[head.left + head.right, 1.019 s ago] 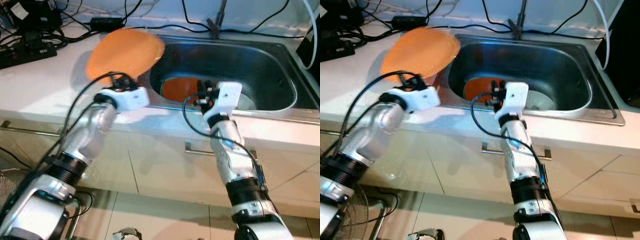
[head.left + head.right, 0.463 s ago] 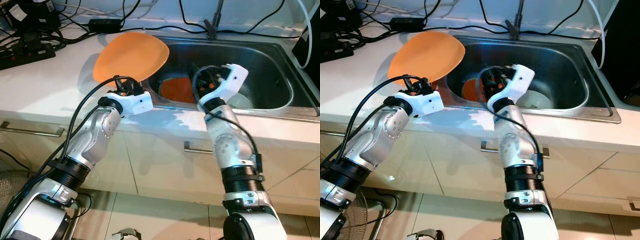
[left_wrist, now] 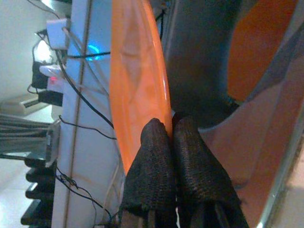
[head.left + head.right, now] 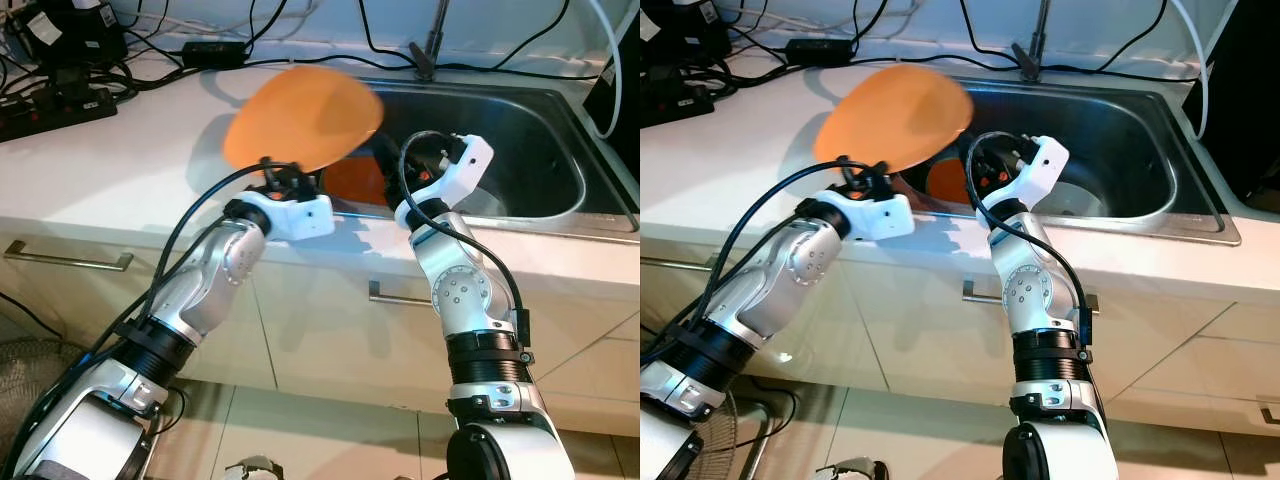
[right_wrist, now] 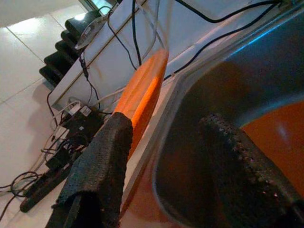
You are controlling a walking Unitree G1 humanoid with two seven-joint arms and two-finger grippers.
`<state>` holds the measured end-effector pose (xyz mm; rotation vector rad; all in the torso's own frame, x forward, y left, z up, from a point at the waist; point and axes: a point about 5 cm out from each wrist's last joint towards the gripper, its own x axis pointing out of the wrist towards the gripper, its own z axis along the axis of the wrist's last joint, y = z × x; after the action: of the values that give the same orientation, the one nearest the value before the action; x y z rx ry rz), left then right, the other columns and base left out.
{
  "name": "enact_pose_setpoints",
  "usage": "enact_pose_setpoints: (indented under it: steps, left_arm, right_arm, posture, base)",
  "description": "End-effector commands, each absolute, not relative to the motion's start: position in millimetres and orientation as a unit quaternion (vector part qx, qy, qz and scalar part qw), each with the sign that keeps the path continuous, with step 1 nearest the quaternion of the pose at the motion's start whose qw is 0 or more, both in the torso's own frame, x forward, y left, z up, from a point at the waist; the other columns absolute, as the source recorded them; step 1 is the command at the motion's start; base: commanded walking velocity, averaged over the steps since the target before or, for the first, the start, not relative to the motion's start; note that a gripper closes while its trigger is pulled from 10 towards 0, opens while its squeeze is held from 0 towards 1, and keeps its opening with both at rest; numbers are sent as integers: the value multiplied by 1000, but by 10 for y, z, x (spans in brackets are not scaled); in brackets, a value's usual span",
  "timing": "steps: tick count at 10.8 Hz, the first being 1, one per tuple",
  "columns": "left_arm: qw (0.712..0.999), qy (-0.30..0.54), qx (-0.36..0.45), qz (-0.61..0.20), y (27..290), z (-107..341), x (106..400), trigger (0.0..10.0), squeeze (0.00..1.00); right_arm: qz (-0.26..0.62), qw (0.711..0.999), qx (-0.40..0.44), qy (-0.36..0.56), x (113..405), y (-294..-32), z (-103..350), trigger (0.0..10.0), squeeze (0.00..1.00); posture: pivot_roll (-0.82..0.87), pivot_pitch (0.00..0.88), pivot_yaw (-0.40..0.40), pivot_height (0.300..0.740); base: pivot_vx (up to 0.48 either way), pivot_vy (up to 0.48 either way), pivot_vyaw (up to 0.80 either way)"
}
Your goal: Kitchen organization
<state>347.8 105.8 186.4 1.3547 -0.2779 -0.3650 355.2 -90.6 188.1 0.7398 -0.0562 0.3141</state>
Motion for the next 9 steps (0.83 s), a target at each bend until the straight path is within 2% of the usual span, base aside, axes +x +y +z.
enact_pose_setpoints:
  steps: [1, 4, 9]
  left_arm:
    - [745, -158, 627, -166, 991, 1992, 3463, 10000, 0]
    - [734, -170, 627, -197, 876, 1964, 3420, 10000, 0]
    - [734, -180, 618, -216, 815, 1960, 3403, 10000, 0]
  right_arm:
    - [164, 908, 384, -34, 3560, -787, 1995, 10000, 0]
    - [160, 901, 402, -29, 3571, -799, 1996, 10000, 0]
    - [151, 897, 415, -30, 3576, -830, 1995, 10000, 0]
  posture:
    - [98, 25, 23, 740]
    - [106, 38, 24, 740]
    - [103, 51, 32, 740]
  base:
    - [0, 0, 0]
    - [0, 0, 0]
    - [0, 0, 0]
